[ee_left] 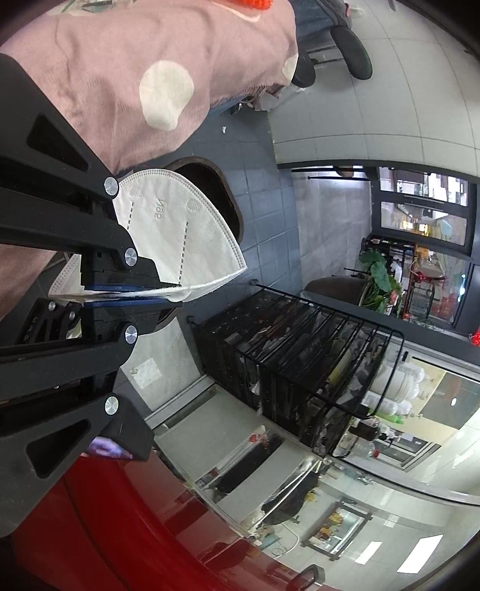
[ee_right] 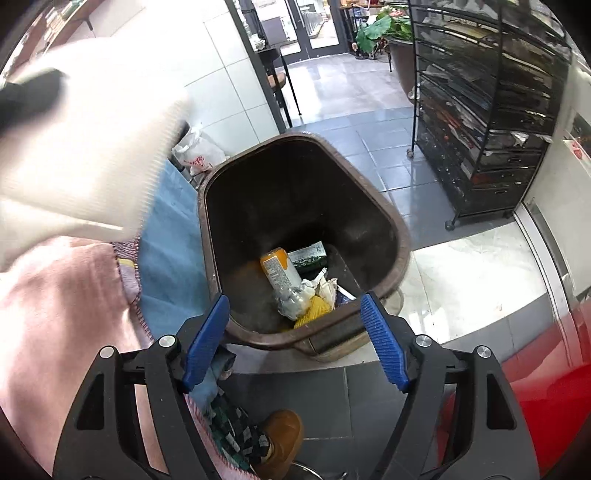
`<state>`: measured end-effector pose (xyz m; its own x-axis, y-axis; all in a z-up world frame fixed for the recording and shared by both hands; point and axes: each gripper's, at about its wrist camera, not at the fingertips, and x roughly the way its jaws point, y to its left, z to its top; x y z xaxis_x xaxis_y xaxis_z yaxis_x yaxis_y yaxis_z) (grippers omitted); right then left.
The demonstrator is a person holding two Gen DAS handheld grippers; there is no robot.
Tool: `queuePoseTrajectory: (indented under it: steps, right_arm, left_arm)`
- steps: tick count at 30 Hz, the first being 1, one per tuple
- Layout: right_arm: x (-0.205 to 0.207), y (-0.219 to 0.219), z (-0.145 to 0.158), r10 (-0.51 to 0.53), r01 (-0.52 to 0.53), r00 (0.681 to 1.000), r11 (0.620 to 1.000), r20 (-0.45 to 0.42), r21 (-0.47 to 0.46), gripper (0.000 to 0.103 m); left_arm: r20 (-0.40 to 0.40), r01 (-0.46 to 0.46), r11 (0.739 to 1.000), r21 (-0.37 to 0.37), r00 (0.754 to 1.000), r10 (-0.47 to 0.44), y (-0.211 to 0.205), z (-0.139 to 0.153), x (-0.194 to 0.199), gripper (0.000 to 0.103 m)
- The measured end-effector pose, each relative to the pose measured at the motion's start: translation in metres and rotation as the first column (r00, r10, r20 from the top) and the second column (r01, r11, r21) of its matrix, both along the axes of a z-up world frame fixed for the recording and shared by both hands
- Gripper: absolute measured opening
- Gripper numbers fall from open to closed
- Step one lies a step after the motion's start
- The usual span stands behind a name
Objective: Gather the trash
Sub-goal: 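Lower the face mask over the bin and open the left gripper, then move both tools back over the table toward the remaining trash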
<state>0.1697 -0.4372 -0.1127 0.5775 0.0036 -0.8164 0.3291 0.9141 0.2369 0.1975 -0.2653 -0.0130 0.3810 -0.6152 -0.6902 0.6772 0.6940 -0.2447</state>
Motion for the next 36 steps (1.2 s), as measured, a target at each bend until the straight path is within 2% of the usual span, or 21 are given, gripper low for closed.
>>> queuePoseTrajectory:
  steps: [6, 10, 16, 18, 20, 21, 22, 27, 36]
  right_arm:
    - [-0.017, -0.008, 0.008, -0.031, 0.031, 0.999, 1.000, 0.012, 0.002, 0.075]
    - [-0.025, -0.013, 0.007, -0.048, 0.048, 0.999, 0.999, 0.008, 0.008, 0.075]
    - [-0.035, -0.019, 0.003, -0.076, 0.076, 0.997, 0.997, -0.002, 0.010, 0.075]
    - [-0.037, -0.021, 0.002, -0.082, 0.082, 0.997, 0.997, -0.006, 0.009, 0.075]
    - [-0.038, -0.021, 0.000, -0.085, 0.085, 0.996, 0.996, -0.012, 0.011, 0.075]
    - [-0.039, -0.022, -0.001, -0.088, 0.088, 0.996, 0.996, -0.015, 0.015, 0.075]
    - [-0.040, -0.023, -0.002, -0.091, 0.091, 0.996, 0.996, -0.017, 0.019, 0.075]
    - [-0.044, -0.024, -0.002, -0.105, 0.106, 0.994, 0.994, -0.019, 0.022, 0.077]
    - [-0.049, -0.029, 0.000, -0.133, 0.133, 0.991, 0.991, -0.016, 0.020, 0.079]
  left_arm:
    - [-0.017, 0.026, 0.998, 0.056, 1.000, -0.025, -0.020, -0.013, 0.003, 0.003]
    - [-0.010, 0.046, 0.991, 0.123, 0.999, -0.045, -0.039, -0.024, 0.007, 0.003]
    - [-0.059, 0.059, 0.986, 0.157, 0.997, -0.050, -0.055, -0.042, 0.020, 0.003]
    - [-0.098, 0.073, 0.987, 0.144, 0.993, -0.059, -0.057, -0.049, 0.024, 0.004]
    - [-0.130, 0.073, 0.988, 0.138, 0.990, -0.055, -0.057, -0.053, 0.028, 0.011]
    - [-0.132, 0.070, 0.987, 0.144, 0.990, -0.051, -0.057, -0.055, 0.028, 0.028]
    - [-0.130, 0.061, 0.987, 0.149, 0.991, -0.042, -0.055, -0.056, 0.028, 0.051]
    - [-0.131, 0.018, 0.994, 0.110, 0.991, -0.003, -0.047, -0.055, 0.030, 0.079]
    - [-0.164, -0.018, 0.998, 0.067, 0.986, 0.029, -0.040, -0.053, 0.036, 0.082]
